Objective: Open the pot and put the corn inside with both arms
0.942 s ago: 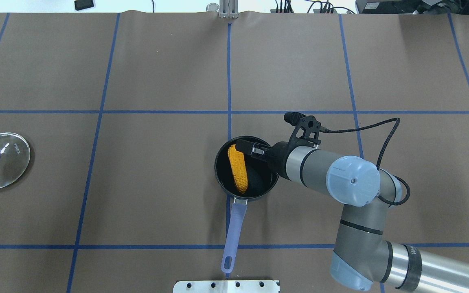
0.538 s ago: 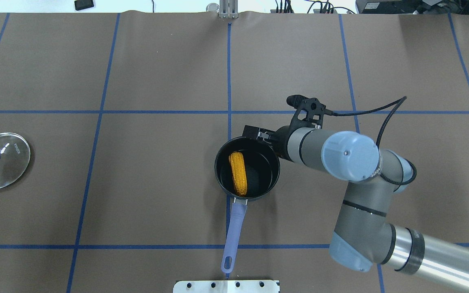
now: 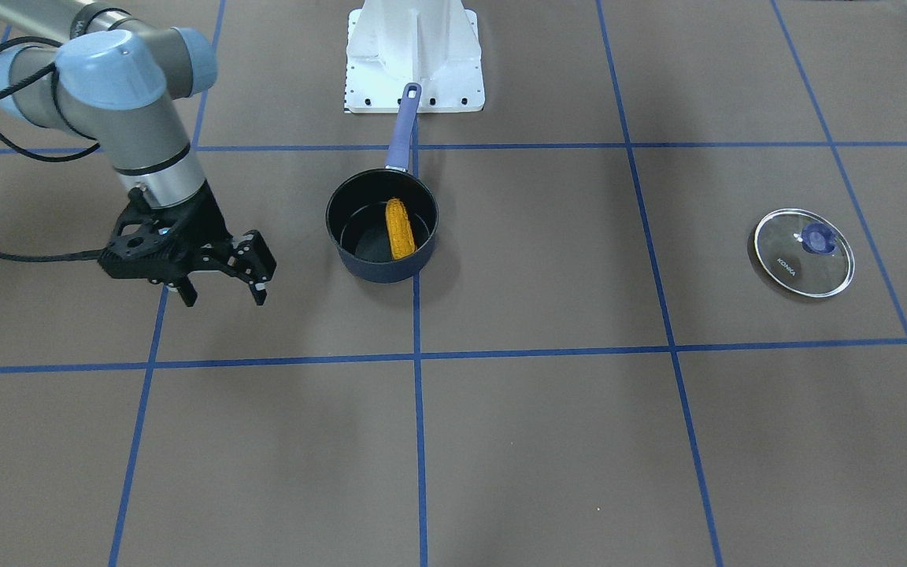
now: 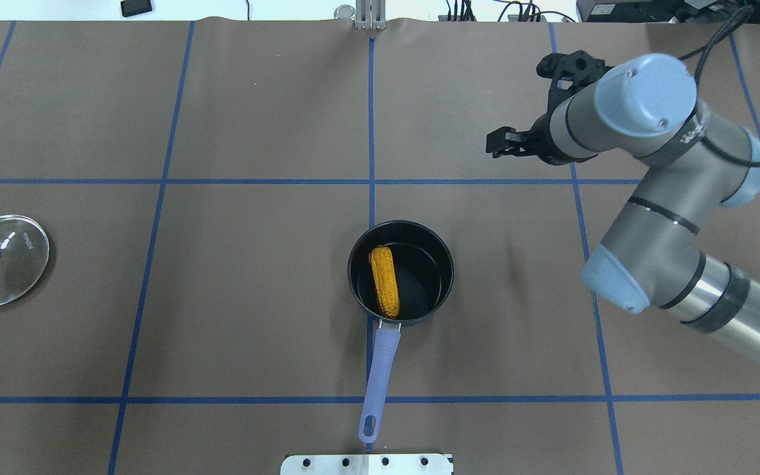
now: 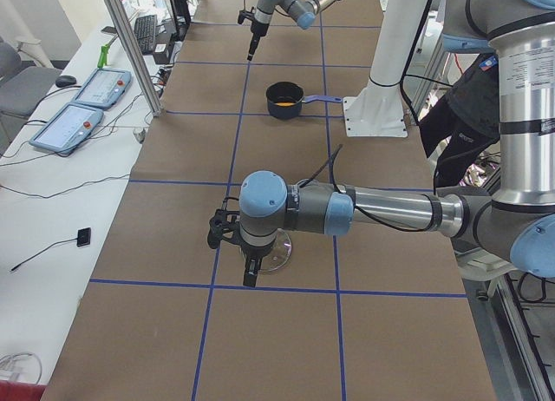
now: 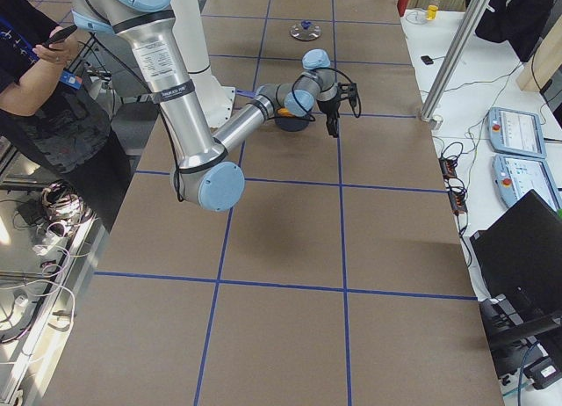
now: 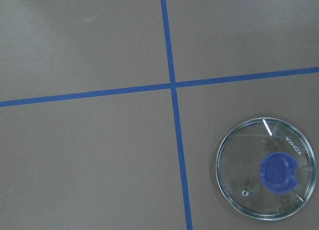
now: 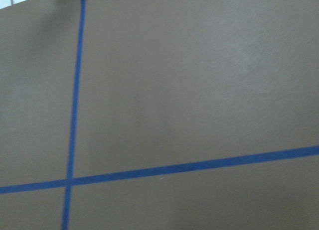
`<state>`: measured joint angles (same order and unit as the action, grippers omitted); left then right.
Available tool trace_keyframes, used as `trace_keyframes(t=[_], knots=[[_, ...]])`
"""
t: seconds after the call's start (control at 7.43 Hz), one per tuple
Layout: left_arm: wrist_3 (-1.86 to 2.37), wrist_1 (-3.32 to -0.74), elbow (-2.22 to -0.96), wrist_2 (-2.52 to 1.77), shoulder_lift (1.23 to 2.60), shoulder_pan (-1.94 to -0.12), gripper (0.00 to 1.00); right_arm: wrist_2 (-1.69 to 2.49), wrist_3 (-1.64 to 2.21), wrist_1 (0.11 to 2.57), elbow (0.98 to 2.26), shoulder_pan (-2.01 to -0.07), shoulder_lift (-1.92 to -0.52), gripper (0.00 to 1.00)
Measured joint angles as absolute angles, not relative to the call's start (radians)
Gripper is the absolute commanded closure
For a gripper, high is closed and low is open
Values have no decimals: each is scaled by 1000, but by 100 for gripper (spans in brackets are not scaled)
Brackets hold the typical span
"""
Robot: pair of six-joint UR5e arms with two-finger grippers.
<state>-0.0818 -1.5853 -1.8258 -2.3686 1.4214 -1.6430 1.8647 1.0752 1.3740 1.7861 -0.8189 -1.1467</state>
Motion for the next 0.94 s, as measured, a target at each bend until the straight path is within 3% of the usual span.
trace_keyframes(t=[0.4,0.94], knots=[[-75,-1590,-1831,-2364,1409,-1641,2,2041,646,1528,1771,-1060,-1229,0],[-85,-1644,-1822,-2365,1371,-1641,2,2226,220,1539,1772,-1391,-1487,0]])
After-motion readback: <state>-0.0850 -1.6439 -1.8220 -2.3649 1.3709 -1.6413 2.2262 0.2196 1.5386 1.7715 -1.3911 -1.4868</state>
